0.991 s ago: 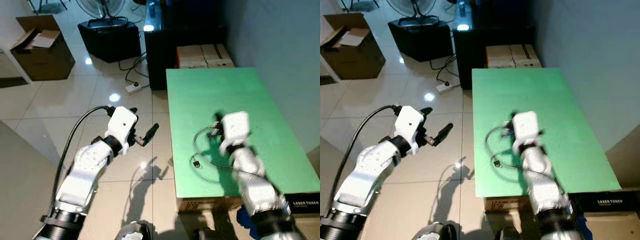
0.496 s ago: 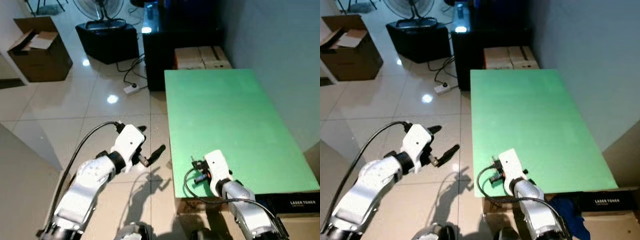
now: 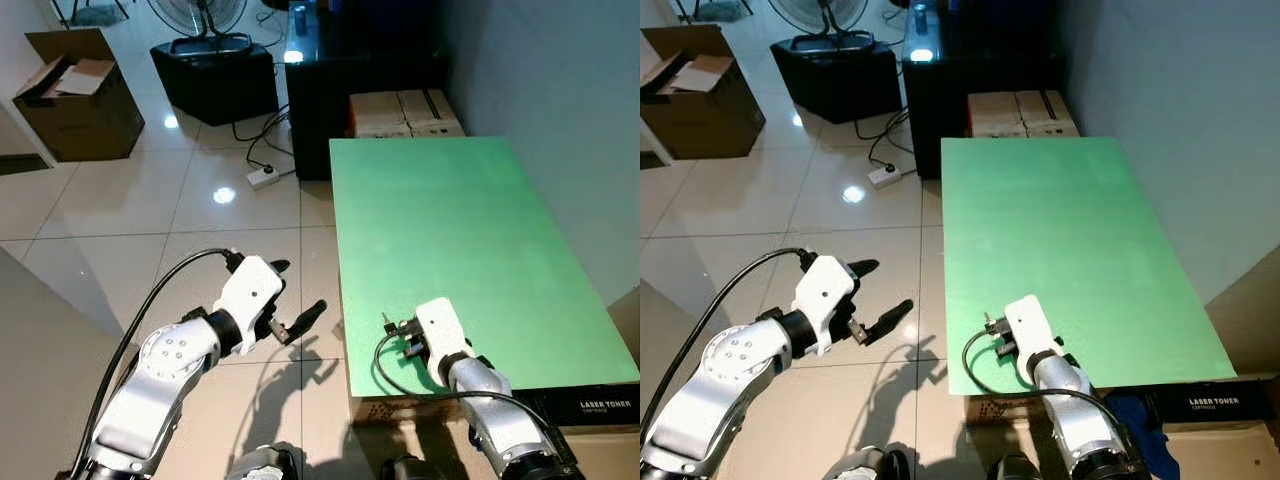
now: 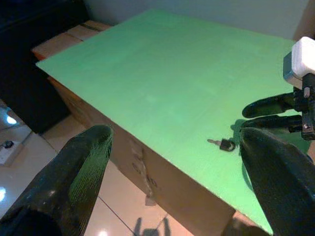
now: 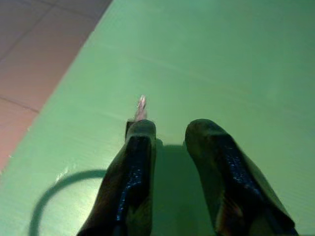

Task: Hang keys on a hook

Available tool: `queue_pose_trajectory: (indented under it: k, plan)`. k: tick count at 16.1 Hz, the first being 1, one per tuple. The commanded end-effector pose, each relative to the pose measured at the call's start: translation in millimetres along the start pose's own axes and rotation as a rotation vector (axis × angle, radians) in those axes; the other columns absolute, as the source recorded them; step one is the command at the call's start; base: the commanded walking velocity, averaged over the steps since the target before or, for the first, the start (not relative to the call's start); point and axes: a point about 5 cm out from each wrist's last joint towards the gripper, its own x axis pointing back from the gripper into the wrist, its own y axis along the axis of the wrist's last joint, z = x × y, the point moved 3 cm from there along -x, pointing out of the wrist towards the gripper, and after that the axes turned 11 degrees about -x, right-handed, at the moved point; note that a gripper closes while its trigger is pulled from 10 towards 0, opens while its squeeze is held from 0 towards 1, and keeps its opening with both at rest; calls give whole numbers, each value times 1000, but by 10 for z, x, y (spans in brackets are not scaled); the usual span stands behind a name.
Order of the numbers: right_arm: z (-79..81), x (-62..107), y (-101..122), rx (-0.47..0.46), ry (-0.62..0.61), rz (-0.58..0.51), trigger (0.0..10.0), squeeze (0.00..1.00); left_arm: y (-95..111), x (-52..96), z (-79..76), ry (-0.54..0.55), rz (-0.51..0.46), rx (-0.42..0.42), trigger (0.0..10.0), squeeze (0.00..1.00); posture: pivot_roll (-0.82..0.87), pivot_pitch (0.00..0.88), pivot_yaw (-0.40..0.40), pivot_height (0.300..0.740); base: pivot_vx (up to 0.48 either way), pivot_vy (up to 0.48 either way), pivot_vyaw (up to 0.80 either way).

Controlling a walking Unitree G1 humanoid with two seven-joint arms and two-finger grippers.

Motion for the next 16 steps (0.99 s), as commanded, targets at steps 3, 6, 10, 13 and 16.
queue_pose_trajectory:
  k: [3,6,10,13,16]
  plan:
    - [-19,32,-131,102,19,37,10000,1000,35,66,12,-14,-2,8,10000,0,-7,115,73,740,0,0,0]
    - [-44,48,-70,-15,118,-1,10000,1000,52,80,25,-19,-3,6,10000,0,0,119,82,740,0,0,0]
    - [-149,18,7,-88,160,-30,10000,1000,66,100,33,-30,1,4,10000,0,16,129,100,740,0,0,0]
    - [-263,-42,7,-81,185,4,10000,0,111,133,2,-85,-4,10,10000,0,34,149,124,740,0,0,0]
    - [-279,-76,31,-46,237,33,10000,0,110,171,-17,-111,2,15,10000,0,44,159,126,740,0,0,0]
